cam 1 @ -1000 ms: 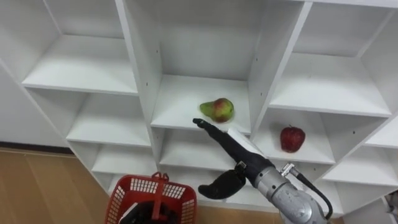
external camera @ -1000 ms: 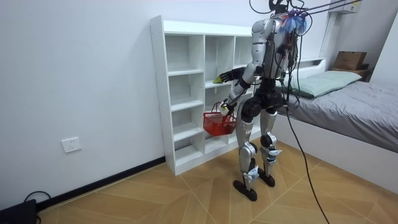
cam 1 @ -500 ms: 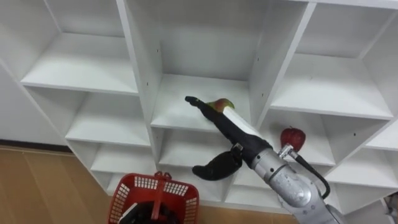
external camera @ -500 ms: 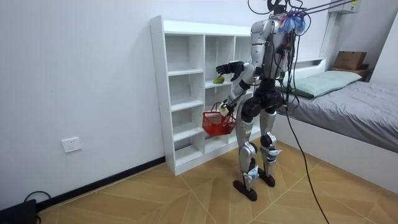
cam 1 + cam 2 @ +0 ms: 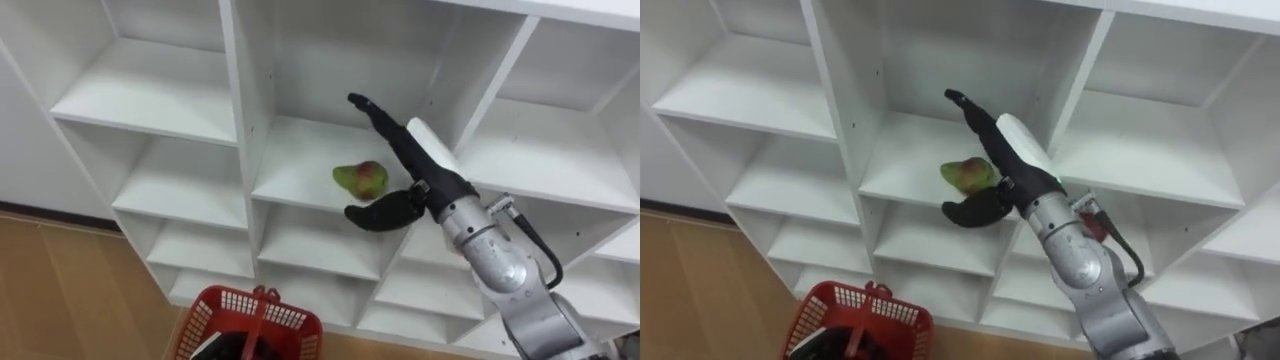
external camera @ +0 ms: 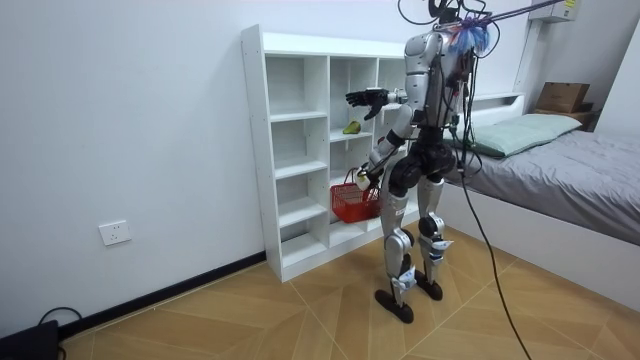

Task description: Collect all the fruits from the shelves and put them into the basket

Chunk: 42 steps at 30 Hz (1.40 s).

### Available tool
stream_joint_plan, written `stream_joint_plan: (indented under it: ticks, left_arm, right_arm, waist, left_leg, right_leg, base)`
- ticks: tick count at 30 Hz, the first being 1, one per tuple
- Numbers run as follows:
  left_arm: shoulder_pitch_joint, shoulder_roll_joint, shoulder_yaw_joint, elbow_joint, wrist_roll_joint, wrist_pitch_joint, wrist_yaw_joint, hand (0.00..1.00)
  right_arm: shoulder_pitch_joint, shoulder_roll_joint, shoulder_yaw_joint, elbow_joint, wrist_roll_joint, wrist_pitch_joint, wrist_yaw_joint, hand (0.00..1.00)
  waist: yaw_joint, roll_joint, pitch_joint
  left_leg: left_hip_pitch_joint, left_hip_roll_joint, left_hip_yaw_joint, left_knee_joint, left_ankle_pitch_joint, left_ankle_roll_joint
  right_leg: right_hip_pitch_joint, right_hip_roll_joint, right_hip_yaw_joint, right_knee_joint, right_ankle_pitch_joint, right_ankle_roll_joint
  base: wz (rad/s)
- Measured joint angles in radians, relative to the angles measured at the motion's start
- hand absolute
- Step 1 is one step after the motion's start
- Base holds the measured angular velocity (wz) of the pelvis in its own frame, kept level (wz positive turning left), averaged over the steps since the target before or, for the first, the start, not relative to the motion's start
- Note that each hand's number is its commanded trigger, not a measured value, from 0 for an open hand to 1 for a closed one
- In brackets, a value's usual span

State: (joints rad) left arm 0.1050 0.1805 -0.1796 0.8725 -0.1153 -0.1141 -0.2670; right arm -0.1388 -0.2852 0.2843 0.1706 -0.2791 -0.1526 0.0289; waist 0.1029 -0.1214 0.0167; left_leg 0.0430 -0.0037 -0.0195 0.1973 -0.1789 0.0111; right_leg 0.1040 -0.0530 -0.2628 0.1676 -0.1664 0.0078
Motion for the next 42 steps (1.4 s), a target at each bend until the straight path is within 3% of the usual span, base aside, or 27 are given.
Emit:
stream_joint_plan:
  ticks: [3, 9, 17, 21, 25, 34, 35, 42]
  left_arm:
    - [0.001, 0.008, 0.000, -0.019, 0.000, 0.002, -0.001, 1.00]
    - [0.007, 0.011, 0.026, -0.037, 0.001, 0.028, -0.011, 1.00]
    - [0.021, 0.016, 0.081, -0.082, 0.037, 0.066, -0.021, 1.00]
    - [0.022, 0.023, 0.082, -0.093, 0.056, 0.086, -0.032, 1.00]
    - [0.022, 0.029, 0.083, -0.100, 0.063, 0.094, -0.037, 1.00]
    - [0.017, 0.041, 0.080, -0.129, 0.068, 0.108, -0.044, 1.00]
    - [0.014, 0.042, 0.080, -0.128, 0.067, 0.109, -0.043, 1.00]
    - [-0.001, 0.043, 0.085, -0.074, 0.089, 0.121, -0.041, 1.00]
  right_arm:
    - [-0.012, -0.002, -0.003, 0.034, 0.047, 0.001, -0.003, 0.00]
    - [-0.101, -0.002, -0.016, 0.141, 0.096, 0.008, -0.004, 0.00]
    - [-0.111, -0.003, -0.030, 0.188, 0.157, 0.037, -0.012, 0.00]
    - [-0.120, -0.003, -0.033, 0.235, 0.185, 0.045, -0.022, 0.00]
    - [-0.141, -0.003, -0.033, 0.284, 0.236, 0.044, -0.034, 0.00]
    - [-0.217, -0.007, -0.032, 0.409, 0.317, 0.044, -0.066, 0.00]
    - [-0.227, -0.007, -0.032, 0.431, 0.320, 0.045, -0.071, 0.00]
    - [-0.252, -0.016, -0.034, 0.495, 0.355, 0.046, -0.070, 0.00]
  waist:
    - [0.003, -0.016, -0.0003]
    - [0.015, -0.022, 0.0003]
    - [0.038, -0.048, -0.0005]
    - [0.041, -0.063, -0.0046]
    - [0.042, -0.060, -0.0010]
    - [0.058, -0.064, 0.0001]
    - [0.064, -0.066, 0.0043]
    - [0.071, -0.068, 0.0049]
  left_leg:
    - [-0.012, -0.003, -0.015, 0.009, 0.000, 0.000]
    - [-0.027, -0.007, -0.033, 0.024, -0.002, 0.000]
    - [-0.039, -0.011, -0.054, 0.038, -0.001, 0.000]
    - [-0.050, -0.014, -0.070, 0.045, -0.001, 0.000]
    - [-0.059, -0.018, -0.095, 0.062, -0.004, -0.002]
    - [-0.122, -0.021, -0.100, 0.101, -0.003, -0.002]
    - [-0.123, -0.021, -0.101, 0.102, -0.003, -0.002]
    - [-0.164, -0.026, -0.122, 0.109, -0.003, -0.001]
  right_leg:
    - [0.000, -0.002, -0.015, 0.001, 0.000, 0.000]
    - [-0.001, -0.006, -0.032, 0.003, 0.000, 0.000]
    - [0.002, -0.007, -0.049, 0.004, 0.000, 0.000]
    - [0.007, -0.008, -0.071, 0.004, 0.000, 0.000]
    - [0.012, -0.008, -0.084, 0.004, 0.000, 0.000]
    - [-0.034, -0.006, -0.085, 0.012, 0.002, -0.002]
    - [-0.038, -0.007, -0.084, 0.018, 0.002, -0.002]
    - [-0.068, -0.009, -0.098, 0.018, 0.002, -0.001]
  base:
    - [0.14]
    - [0.10]
    - [0.08]
    - [0.17]
    - [0.14]
    - [0.05]
    - [0.06]
    - [0.07]
